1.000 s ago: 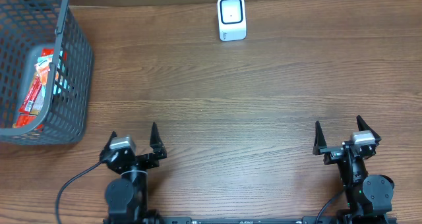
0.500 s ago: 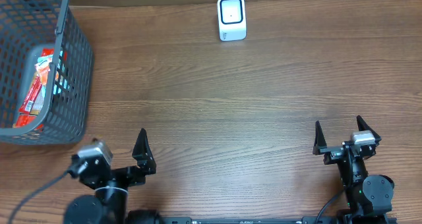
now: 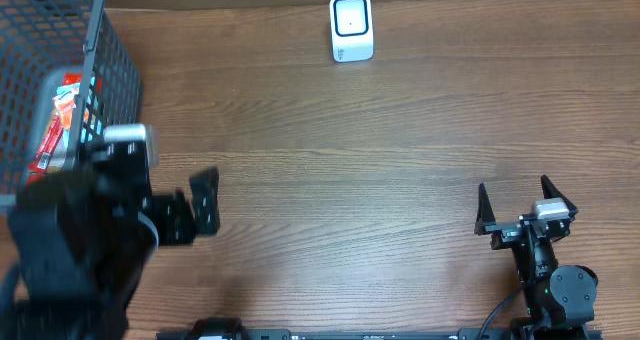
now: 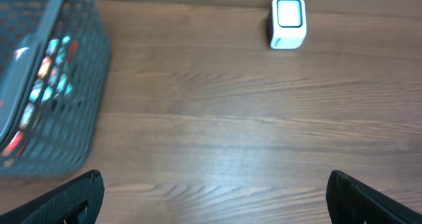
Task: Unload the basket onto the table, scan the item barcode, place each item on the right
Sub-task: 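Reach the left gripper into the grey basket toward the packets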
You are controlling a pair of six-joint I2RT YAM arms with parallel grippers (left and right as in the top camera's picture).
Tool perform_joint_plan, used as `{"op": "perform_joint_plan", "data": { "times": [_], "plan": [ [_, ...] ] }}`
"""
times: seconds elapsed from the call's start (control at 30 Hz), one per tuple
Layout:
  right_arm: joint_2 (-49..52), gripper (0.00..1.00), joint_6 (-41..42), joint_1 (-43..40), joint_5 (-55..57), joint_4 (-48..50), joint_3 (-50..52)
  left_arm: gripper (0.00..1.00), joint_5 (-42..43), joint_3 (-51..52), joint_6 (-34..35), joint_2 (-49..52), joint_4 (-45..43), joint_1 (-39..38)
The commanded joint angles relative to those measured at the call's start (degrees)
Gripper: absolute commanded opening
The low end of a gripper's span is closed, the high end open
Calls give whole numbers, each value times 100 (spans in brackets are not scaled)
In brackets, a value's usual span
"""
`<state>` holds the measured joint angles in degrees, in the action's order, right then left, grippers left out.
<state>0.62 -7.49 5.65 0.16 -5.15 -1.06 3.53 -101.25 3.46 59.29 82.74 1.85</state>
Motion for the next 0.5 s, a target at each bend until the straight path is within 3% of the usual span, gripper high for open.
{"op": "perform_joint_plan", "data": {
  "times": [0.0, 0.1, 0.23, 0.33, 0.47],
  "plan": [
    [-46, 100, -7, -26, -31, 33, 61, 100, 326, -483, -125, 533, -125, -37],
    [-46, 100, -7, -26, -31, 33, 61, 100, 138, -748, 109, 999, -575, -33],
    [-46, 100, -7, -26, -28, 35, 61, 82, -334, -970, 96, 1432, -898, -33],
    [-46, 100, -7, -26, -31, 33, 61, 84, -1054, -1108, 94, 1731, -1390, -26],
    [-46, 100, -9, -26, -31, 35, 61, 95, -1572, -1115, 103, 1886, -2090, -26]
  ]
}}
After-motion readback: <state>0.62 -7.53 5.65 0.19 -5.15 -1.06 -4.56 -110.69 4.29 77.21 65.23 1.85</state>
